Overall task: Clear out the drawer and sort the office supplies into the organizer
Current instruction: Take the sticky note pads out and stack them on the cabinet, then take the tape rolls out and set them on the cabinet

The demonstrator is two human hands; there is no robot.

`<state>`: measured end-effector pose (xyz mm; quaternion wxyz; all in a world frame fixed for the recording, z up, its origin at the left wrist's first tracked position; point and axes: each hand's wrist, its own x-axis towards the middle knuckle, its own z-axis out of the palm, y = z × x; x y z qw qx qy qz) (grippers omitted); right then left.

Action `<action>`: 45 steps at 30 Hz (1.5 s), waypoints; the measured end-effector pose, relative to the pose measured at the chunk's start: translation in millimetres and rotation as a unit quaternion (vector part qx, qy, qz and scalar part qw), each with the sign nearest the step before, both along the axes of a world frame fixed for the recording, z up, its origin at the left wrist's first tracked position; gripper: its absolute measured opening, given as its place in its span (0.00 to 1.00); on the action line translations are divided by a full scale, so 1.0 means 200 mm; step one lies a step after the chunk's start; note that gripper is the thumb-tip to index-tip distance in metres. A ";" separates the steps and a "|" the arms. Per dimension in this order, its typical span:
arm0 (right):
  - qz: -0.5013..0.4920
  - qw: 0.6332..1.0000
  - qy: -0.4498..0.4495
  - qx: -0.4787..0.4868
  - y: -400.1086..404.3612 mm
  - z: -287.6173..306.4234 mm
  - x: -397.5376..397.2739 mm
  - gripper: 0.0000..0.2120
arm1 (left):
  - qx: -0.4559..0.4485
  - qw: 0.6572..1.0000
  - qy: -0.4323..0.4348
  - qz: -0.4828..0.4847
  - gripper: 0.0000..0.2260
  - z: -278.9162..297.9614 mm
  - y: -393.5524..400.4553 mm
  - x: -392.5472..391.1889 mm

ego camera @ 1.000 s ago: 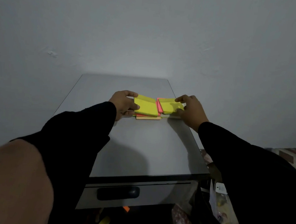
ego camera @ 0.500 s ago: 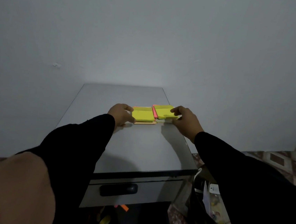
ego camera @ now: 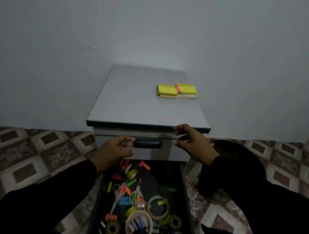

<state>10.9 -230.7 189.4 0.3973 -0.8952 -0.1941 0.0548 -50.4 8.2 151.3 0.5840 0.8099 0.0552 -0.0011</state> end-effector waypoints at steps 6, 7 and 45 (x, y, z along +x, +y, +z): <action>0.020 0.996 0.087 -0.024 0.02 -0.32 -0.24 0.17 | -0.035 0.998 0.053 0.030 0.17 -0.29 0.03 -0.29; 0.021 0.994 0.102 -0.028 0.03 -0.38 -0.27 0.18 | -0.031 0.997 0.058 0.028 0.17 -0.33 0.03 -0.32; 0.008 0.931 0.175 -0.319 0.01 -1.32 -0.24 0.19 | 0.287 0.912 0.205 -0.210 0.12 -1.13 -0.09 -0.26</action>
